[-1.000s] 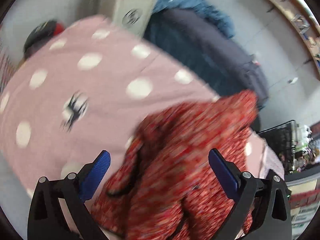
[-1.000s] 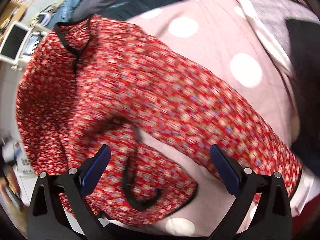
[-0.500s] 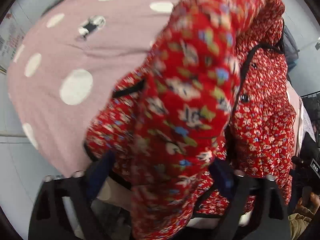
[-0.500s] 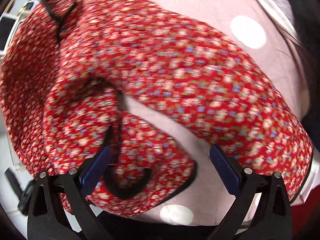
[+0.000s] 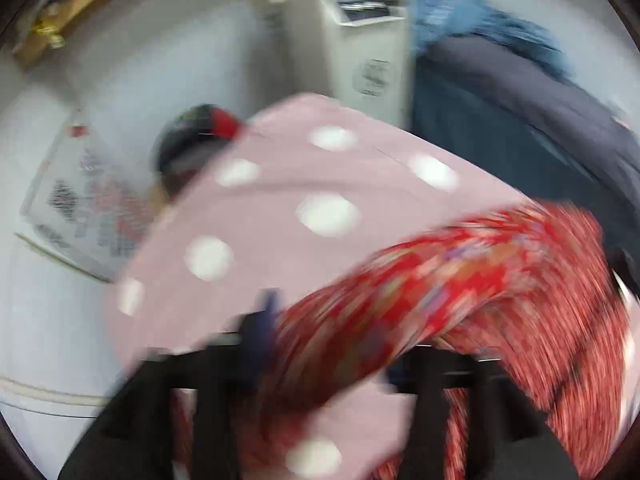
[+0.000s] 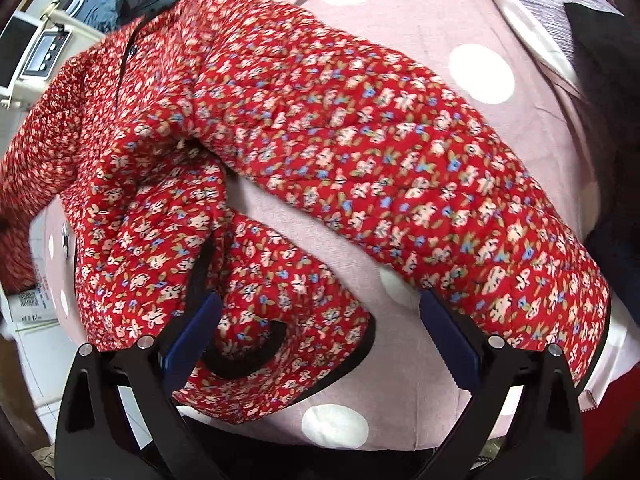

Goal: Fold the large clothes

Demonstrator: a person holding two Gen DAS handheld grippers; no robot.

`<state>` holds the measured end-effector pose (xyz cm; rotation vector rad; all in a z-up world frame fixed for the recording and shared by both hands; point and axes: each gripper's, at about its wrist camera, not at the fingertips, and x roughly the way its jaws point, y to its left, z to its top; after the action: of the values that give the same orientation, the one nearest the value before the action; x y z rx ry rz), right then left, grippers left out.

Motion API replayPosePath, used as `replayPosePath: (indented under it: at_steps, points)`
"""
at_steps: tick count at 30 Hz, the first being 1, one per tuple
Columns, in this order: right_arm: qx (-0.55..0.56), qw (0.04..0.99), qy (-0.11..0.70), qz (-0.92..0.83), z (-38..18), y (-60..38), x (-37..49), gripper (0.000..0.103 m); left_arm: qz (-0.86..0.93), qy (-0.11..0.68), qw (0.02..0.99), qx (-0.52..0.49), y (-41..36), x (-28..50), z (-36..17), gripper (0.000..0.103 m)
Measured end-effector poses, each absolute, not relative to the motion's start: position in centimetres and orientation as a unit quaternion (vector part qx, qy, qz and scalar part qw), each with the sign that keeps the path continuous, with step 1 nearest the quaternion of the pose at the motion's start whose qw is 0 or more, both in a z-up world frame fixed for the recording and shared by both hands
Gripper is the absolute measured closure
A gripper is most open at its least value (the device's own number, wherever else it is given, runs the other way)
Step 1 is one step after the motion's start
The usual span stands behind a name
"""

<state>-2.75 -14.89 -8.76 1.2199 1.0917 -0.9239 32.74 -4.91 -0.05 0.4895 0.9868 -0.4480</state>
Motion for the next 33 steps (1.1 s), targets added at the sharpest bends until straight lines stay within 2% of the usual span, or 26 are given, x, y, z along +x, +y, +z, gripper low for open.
replayPosePath:
  at_steps: [3, 5, 6, 8, 11, 13, 15, 18, 21, 25, 26, 27, 28, 29, 30, 33]
  points:
    - [0.525, 0.583, 0.459, -0.416, -8.2, -14.8, -4.5, 0.005, -0.197, 0.485, 0.824, 0.215, -6.6, 35.4, -0.6, 0.031]
    - [0.531, 0.575, 0.447, -0.432, -8.0, -14.8, -6.3, 0.005, -0.202, 0.493, 0.82, 0.206, -6.5, 35.2, -1.6, 0.02]
    - [0.533, 0.57, 0.444, -0.44, -7.9, -14.8, -7.2, 0.005, -0.208, 0.491, 0.821, 0.203, -6.6, 34.7, -2.1, 0.007]
    - [0.535, 0.553, 0.442, -0.461, -8.1, -14.6, -9.4, 0.005, -0.226, 0.491, 0.819, 0.192, -5.2, 33.7, -4.1, 0.006]
    - [0.529, 0.518, 0.449, -0.501, -8.6, -15.0, -12.6, 0.005, -0.224, 0.544, 0.785, 0.195, -2.4, 33.6, -7.0, 0.006]
    - [0.522, 0.502, 0.451, -0.522, -8.7, -15.0, -14.5, 0.005, -0.219, 0.549, 0.787, 0.18, -0.3, 33.8, -7.1, 0.006]
    - [0.502, 0.484, 0.459, -0.55, -8.4, -15.2, -16.9, 0.005, -0.216, 0.544, 0.799, 0.137, 2.3, 34.2, -5.8, 0.006]
    - [0.467, 0.489, 0.493, -0.548, -8.8, -15.6, -18.1, 0.005, -0.199, 0.56, 0.804, 0.011, 7.0, 34.9, -4.8, 0.006]
    - [0.487, 0.475, 0.526, -0.511, -11.7, -16.0, -18.4, 0.005, -0.188, 0.597, 0.776, -0.072, 10.1, 33.7, -5.7, 0.006]
    - [0.603, 0.421, 0.452, -0.506, -14.6, -15.2, -20.8, 0.005, -0.207, 0.635, 0.744, -0.009, 10.3, 28.5, -9.0, 0.006]
    - [0.62, 0.411, 0.442, -0.501, -15.1, -14.9, -21.0, 0.009, -0.214, 0.647, 0.732, -0.003, 10.6, 27.1, -10.2, 0.006]
    - [0.625, 0.409, 0.442, -0.496, -15.3, -14.7, -21.0, 0.021, -0.221, 0.66, 0.718, -0.002, 10.7, 25.6, -11.1, 0.006]
    - [0.62, 0.413, 0.446, -0.495, -15.1, -14.7, -21.0, 0.044, -0.224, 0.677, 0.701, -0.007, 10.8, 23.8, -12.4, 0.006]
    - [0.604, 0.428, 0.452, -0.498, -14.2, -14.8, -20.6, 0.058, -0.224, 0.691, 0.688, -0.011, 10.8, 22.3, -13.5, 0.006]
    - [0.6, 0.446, 0.448, -0.49, -13.6, -15.3, -20.4, 0.086, -0.222, 0.701, 0.677, -0.015, 10.9, 21.0, -14.4, 0.006]
    - [0.539, 0.519, 0.45, -0.487, -9.3, -16.8, -18.5, 0.09, -0.228, 0.715, 0.661, -0.019, 10.3, 17.6, -15.8, 0.007]
